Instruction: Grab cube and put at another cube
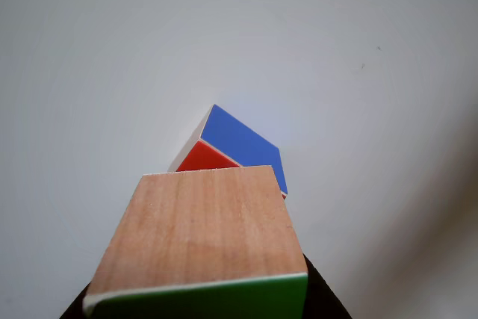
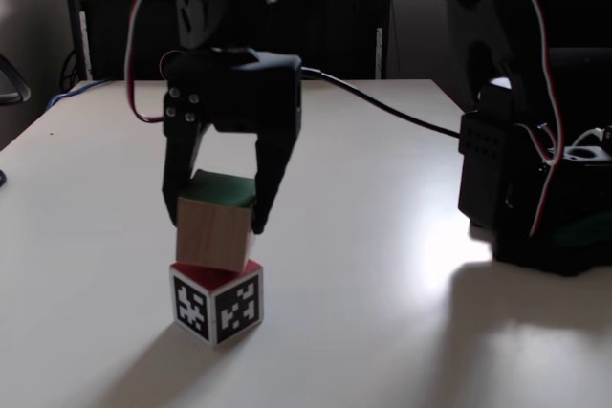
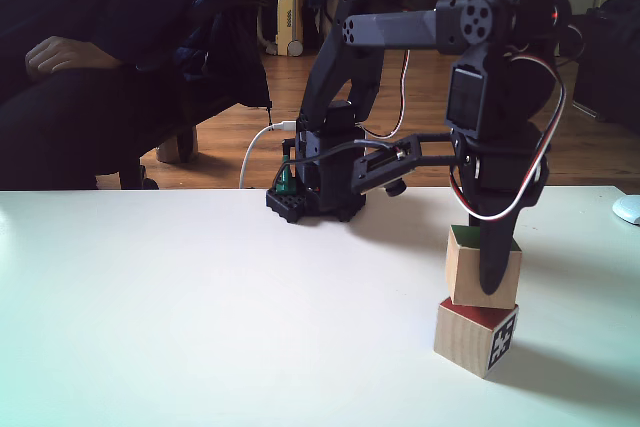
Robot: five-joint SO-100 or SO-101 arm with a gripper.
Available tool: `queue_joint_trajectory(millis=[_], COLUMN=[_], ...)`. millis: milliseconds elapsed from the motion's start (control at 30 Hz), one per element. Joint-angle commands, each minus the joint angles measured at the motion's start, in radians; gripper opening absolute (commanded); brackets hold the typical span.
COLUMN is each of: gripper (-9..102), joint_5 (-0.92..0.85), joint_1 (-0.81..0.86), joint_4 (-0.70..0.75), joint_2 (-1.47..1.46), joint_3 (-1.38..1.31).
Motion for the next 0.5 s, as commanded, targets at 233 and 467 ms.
queue_joint_trajectory(millis=[233, 467], gripper=[26, 32], joint_5=[0.011, 0.02], joint_1=[0.002, -0.002], joint_4=[0.023, 0.034], joint_2=[-0.008, -0.017], joint_3=[-0.057, -0.057])
